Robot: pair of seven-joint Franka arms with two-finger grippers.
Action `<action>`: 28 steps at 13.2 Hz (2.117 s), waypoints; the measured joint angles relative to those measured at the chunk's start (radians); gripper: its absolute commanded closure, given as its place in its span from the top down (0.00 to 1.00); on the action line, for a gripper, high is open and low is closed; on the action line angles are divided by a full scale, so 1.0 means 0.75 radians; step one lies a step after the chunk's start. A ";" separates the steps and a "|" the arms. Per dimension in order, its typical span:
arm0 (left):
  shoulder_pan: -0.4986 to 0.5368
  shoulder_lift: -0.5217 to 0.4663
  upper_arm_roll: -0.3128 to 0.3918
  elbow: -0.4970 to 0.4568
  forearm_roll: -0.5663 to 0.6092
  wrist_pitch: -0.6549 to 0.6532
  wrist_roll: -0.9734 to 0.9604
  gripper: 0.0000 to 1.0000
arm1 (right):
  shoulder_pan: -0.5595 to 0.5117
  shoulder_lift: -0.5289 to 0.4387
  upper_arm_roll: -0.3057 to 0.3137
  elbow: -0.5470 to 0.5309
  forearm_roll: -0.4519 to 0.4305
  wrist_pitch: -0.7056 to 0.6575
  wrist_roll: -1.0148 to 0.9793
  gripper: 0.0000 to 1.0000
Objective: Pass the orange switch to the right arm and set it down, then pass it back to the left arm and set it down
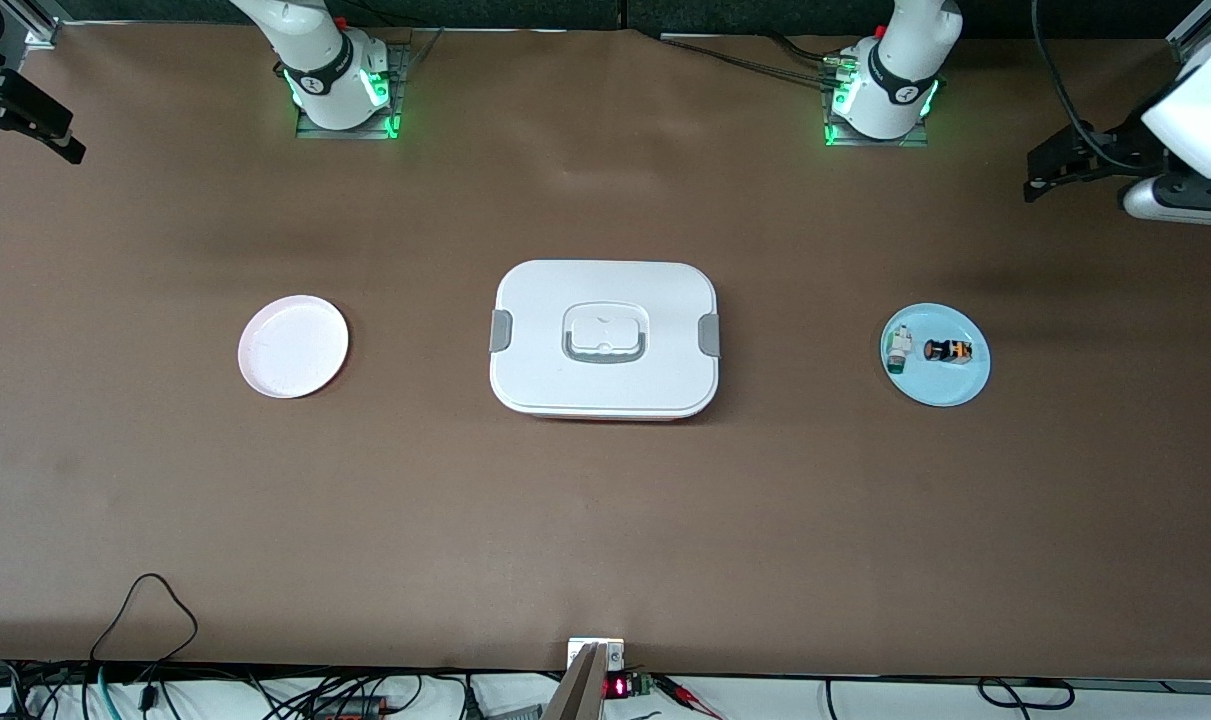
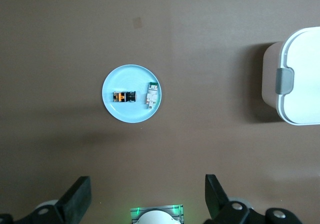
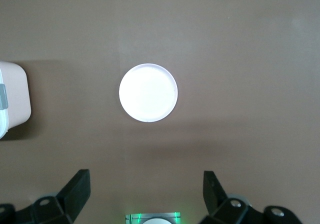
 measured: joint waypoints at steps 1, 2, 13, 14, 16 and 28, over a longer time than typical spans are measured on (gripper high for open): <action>0.003 0.002 0.001 0.000 0.000 0.000 0.000 1.00 | 0.000 0.000 0.003 0.001 0.001 -0.009 -0.001 1.00; 0.003 0.002 -0.002 0.000 0.000 0.000 -0.002 1.00 | 0.002 0.000 0.005 0.005 0.005 -0.024 -0.004 1.00; 0.004 0.124 -0.003 -0.029 0.000 -0.126 -0.012 1.00 | 0.031 0.044 0.012 0.038 0.008 -0.048 -0.011 1.00; 0.007 0.136 -0.001 -0.040 0.000 -0.123 -0.013 1.00 | 0.032 0.042 0.012 0.055 0.008 -0.048 -0.012 1.00; 0.019 0.153 0.000 -0.098 0.000 -0.050 -0.013 1.00 | 0.032 0.039 0.012 0.094 0.026 -0.048 -0.012 1.00; 0.114 0.188 0.003 -0.732 0.029 0.763 0.023 1.00 | -0.019 0.122 -0.042 0.105 0.044 0.056 -0.013 1.00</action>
